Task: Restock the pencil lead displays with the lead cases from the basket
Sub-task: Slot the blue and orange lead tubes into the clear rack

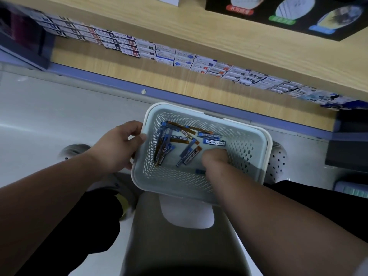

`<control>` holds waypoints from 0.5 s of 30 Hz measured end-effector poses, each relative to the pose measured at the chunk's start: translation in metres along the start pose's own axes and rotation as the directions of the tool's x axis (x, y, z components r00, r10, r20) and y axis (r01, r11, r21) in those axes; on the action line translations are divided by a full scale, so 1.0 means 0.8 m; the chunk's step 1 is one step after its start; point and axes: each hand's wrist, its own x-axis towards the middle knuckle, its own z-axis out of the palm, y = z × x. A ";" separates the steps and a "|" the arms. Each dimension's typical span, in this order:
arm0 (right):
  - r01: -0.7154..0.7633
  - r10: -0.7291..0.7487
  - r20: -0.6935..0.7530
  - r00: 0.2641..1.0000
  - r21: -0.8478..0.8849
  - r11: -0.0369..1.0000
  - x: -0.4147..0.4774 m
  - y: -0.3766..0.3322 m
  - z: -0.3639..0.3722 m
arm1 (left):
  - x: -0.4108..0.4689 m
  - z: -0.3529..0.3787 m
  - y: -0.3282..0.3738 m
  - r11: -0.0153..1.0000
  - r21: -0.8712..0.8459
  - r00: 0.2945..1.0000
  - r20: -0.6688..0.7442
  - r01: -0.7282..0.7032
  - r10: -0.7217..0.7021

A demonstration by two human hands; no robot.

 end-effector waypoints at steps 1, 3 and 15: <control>0.002 -0.002 0.009 1.000 -0.022 1.000 -0.003 -0.002 -0.004 | 0.000 0.000 0.000 1.000 0.001 1.000 0.002 -0.001 0.001; 0.001 -0.001 0.014 1.000 0.028 1.000 -0.003 0.004 -0.007 | 0.000 -0.001 0.000 1.000 0.004 1.000 0.008 0.001 -0.002; -0.181 0.082 0.248 0.965 0.406 0.896 -0.007 0.030 -0.016 | -0.004 0.003 0.008 0.999 0.027 1.000 -0.012 0.023 -0.023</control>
